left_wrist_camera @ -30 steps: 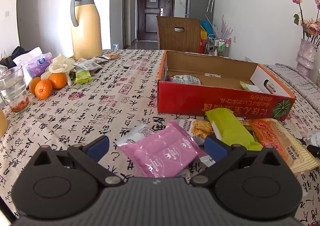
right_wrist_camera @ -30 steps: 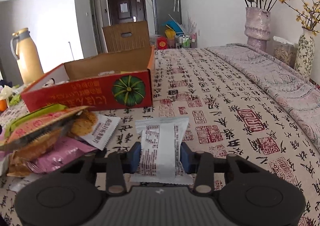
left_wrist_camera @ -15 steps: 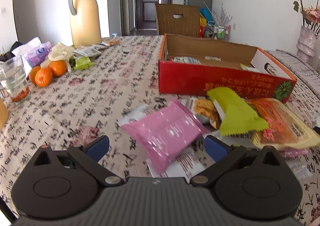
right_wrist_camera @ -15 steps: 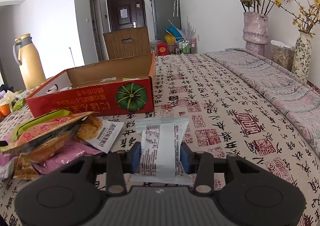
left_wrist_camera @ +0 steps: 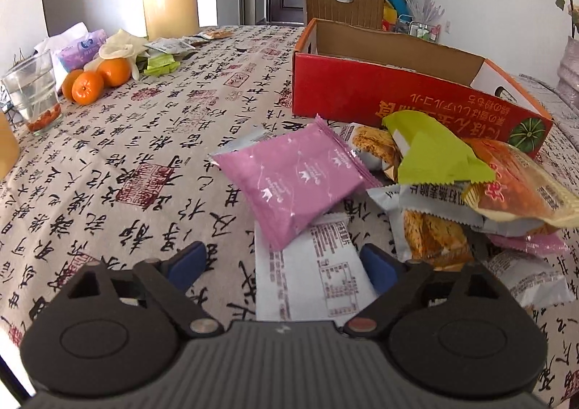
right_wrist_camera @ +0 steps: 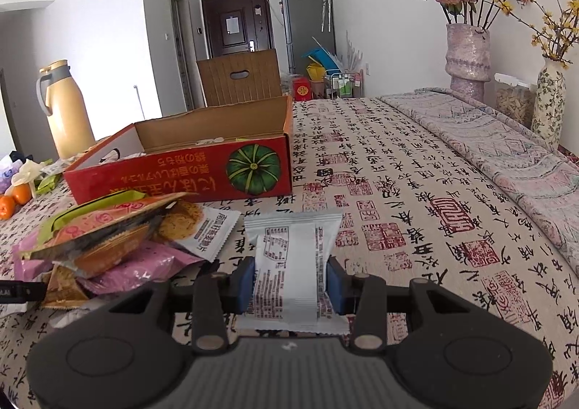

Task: Organize snacks
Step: 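Grasp another white packet with red print with the left tool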

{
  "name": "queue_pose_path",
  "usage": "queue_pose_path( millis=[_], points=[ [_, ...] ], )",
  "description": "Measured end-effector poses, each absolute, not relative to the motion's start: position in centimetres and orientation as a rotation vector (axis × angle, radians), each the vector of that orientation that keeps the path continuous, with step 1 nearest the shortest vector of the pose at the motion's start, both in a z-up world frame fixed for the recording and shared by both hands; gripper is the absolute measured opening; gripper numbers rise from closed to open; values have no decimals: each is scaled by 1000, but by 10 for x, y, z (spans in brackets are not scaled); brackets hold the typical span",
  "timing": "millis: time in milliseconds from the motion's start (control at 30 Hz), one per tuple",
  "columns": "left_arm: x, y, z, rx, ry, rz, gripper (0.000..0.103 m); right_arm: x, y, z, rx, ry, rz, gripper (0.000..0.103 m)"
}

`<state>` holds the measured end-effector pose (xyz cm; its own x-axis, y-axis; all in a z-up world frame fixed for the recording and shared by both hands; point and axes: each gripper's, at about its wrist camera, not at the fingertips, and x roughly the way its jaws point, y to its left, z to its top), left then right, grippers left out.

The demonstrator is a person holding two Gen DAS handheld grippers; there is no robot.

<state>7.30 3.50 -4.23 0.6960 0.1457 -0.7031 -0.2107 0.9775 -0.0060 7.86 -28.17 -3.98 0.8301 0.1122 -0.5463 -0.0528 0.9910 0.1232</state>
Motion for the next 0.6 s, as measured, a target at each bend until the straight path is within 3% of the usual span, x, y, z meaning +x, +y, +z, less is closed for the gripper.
queue_pose_path(
  millis=[233, 367, 600],
  points=[
    [57, 32, -40, -68, 734, 160, 57, 66, -276, -37, 99, 574, 106, 40],
    [48, 34, -39, -77, 723, 138, 51, 57, -273, -34, 94, 562, 113, 40],
    [32, 35, -37, -83, 705, 106, 49, 46, -273, -29, 90, 546, 115, 40]
  ],
)
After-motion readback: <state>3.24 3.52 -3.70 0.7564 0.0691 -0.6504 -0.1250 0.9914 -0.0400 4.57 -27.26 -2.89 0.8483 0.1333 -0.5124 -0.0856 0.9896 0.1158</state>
